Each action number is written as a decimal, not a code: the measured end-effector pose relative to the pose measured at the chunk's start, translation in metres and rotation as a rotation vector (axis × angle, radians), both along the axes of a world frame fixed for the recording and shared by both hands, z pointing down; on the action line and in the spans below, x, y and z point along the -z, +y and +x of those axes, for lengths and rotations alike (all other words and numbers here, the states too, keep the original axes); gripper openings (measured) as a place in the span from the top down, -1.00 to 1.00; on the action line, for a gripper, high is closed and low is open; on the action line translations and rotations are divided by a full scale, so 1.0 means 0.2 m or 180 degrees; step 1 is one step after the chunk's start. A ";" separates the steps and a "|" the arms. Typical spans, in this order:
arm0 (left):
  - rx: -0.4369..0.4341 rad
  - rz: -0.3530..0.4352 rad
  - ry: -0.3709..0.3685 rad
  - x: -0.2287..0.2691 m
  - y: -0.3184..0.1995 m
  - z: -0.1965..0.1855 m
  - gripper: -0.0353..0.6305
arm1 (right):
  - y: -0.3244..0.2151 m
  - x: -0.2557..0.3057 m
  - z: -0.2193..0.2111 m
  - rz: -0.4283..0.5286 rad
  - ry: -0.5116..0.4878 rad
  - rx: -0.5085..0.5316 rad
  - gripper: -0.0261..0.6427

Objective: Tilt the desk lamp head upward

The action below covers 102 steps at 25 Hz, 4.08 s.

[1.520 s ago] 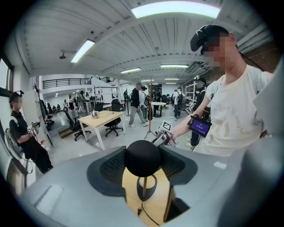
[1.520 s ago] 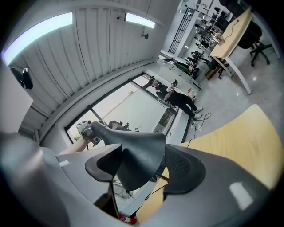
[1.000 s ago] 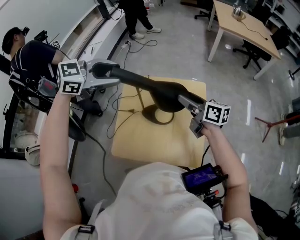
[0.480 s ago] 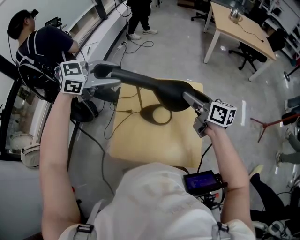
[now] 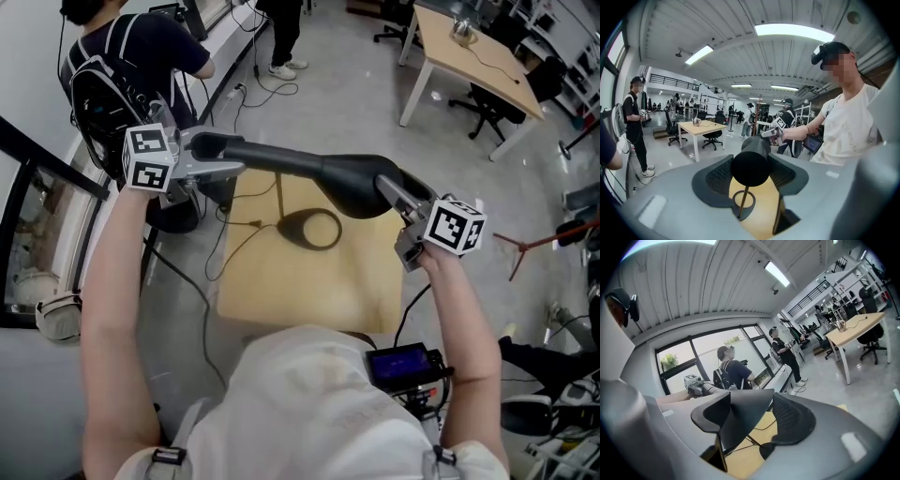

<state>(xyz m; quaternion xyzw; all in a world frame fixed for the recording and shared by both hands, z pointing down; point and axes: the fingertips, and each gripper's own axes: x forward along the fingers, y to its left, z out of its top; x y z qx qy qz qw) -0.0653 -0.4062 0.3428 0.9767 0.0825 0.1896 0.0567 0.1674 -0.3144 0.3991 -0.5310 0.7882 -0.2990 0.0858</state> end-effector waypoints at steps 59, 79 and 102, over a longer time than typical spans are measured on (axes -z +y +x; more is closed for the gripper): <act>-0.0247 -0.0369 0.0379 -0.24 0.04 -0.02 0.20 | -0.02 0.56 -0.11 0.0096 0.1272 -0.0174 0.09; -0.0466 -0.0376 0.0206 -0.33 0.03 0.04 0.21 | -0.12 0.79 -0.21 0.0272 0.1633 -0.0159 0.16; -0.0801 -0.0151 -0.0057 -0.44 0.06 0.16 0.23 | -0.21 1.02 -0.36 0.0389 0.2258 -0.0018 0.16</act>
